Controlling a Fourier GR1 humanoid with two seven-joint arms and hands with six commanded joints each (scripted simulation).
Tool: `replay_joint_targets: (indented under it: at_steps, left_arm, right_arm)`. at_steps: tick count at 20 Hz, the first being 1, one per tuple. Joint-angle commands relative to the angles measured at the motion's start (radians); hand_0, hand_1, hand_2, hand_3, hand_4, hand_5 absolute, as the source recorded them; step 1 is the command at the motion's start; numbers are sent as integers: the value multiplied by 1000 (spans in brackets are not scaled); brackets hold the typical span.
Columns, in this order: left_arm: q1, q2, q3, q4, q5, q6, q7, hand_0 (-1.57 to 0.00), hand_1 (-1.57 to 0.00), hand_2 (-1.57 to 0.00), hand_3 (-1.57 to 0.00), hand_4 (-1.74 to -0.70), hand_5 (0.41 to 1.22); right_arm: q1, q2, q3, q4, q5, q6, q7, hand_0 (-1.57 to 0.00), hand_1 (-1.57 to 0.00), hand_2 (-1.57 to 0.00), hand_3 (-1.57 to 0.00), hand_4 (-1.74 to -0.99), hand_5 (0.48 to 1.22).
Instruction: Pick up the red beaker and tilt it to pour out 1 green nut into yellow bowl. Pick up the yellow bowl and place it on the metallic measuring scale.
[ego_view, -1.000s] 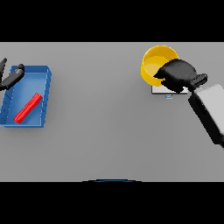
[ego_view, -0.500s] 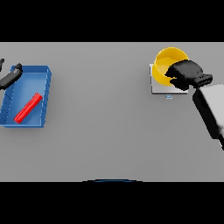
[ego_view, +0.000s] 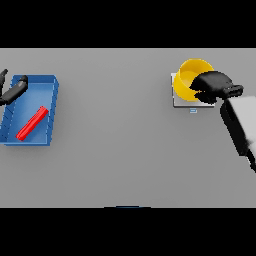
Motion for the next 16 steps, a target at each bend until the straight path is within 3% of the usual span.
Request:
replay_joint_targets:
  at_steps: [1, 4, 6, 7, 11, 16]
  left_arm:
    - [-11, -6, 1, 12, 1, -9, 1, 1, 1, 1, 1, -730, 720]
    - [-19, -18, 3, 24, 1, -7, -2, 1, 1, 1, 1, -732, 729]
    - [-12, -17, 2, 25, 0, -6, -6, 1, 1, 1, 1, -727, 717]
    - [-18, -21, 4, 44, -1, -14, -9, 1, 1, 1, 1, -725, 712]
    - [-20, -19, 3, 32, 0, -9, 4, 1, 1, 1, 1, -722, 700]
    - [-23, -17, 4, 29, -2, -10, -5, 1, 1, 1, 1, -720, 693]
  right_arm:
    - [-2, -3, -11, 10, -7, 5, -16, -1128, -1322, -1330, -1057, -1701, 1221]
    - [2, -4, -20, 15, -17, 30, 4, -577, -828, -913, -742, -1588, 1016]
    - [0, -2, -17, 19, -14, 36, 13, -369, -582, -693, -613, -1539, 933]
    - [3, -12, -8, 14, -9, 38, -9, -295, -475, -601, -565, -1517, 902]
    - [-16, -14, 11, 29, 13, 34, -23, -120, -194, -311, -411, -1456, 827]
    - [2, -17, 7, 25, 2, 69, -1, -39, -63, -103, -272, -1410, 759]
